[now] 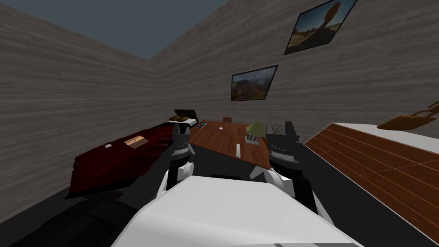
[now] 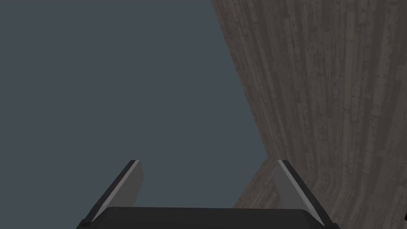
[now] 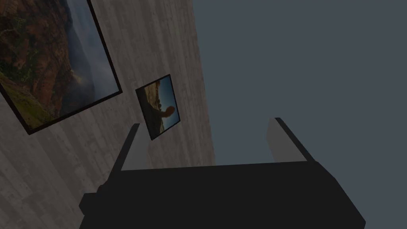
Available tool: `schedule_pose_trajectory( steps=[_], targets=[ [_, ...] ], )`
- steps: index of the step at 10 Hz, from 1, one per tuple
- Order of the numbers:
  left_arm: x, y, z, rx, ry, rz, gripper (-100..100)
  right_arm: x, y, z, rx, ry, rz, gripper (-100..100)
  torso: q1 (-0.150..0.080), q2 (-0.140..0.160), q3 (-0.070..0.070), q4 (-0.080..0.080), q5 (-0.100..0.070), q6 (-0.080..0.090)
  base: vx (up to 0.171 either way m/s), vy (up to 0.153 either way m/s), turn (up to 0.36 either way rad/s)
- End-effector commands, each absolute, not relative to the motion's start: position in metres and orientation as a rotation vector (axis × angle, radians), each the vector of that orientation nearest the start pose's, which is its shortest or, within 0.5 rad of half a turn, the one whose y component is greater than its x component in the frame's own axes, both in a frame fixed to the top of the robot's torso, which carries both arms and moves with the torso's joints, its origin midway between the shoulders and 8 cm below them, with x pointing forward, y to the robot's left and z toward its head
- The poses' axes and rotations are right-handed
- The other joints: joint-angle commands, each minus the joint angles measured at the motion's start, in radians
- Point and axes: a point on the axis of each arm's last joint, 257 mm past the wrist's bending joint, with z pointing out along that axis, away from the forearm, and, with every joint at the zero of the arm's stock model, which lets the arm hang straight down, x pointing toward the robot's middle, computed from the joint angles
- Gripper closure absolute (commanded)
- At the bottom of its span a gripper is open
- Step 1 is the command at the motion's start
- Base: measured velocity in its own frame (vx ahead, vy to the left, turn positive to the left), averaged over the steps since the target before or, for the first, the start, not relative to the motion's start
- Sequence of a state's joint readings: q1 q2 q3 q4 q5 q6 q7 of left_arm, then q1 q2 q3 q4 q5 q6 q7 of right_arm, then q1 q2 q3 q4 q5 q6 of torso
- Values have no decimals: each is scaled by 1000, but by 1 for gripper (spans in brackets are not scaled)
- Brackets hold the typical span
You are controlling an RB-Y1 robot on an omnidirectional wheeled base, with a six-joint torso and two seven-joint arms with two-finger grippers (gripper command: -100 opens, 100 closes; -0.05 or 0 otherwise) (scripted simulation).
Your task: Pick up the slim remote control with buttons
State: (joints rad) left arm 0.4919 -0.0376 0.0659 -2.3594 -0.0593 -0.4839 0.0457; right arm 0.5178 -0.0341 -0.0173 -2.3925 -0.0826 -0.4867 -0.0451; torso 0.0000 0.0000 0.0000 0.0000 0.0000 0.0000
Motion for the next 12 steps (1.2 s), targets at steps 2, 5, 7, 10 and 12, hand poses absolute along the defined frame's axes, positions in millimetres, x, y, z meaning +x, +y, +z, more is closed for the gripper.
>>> schedule_pose_trajectory(
  steps=[2, 5, 7, 10, 12],
  targets=[
    [327, 293, 59, -599, 554, -1255, 0, 338, -287, 53, 656, 590, 1419, -100, 0, 0, 0, 0, 0, 0, -11, 15, 96],
    [327, 293, 59, -599, 554, -1255, 0, 367, -298, 30, 741, 651, 1440, -100, 1, 1, 0, 0, 0, 0, -17, 22, 123],
    [327, 293, 59, -599, 554, -1255, 0, 388, -310, 14, 819, 677, 1457, -100, 1, 1, 0, 0, 0, 0, -22, 31, 152],
    [327, 293, 59, -599, 554, -1255, 0, 402, -319, 2, 879, 695, 1460, -100, 2, 1, 0, 0, 0, 0, -15, 21, 73],
    [327, 293, 59, -599, 554, -1255, 0, 424, -336, -14, 971, 700, 1472, -100, 1, 0, 0, 0, 0, 0, -18, 28, 155]
  ],
)
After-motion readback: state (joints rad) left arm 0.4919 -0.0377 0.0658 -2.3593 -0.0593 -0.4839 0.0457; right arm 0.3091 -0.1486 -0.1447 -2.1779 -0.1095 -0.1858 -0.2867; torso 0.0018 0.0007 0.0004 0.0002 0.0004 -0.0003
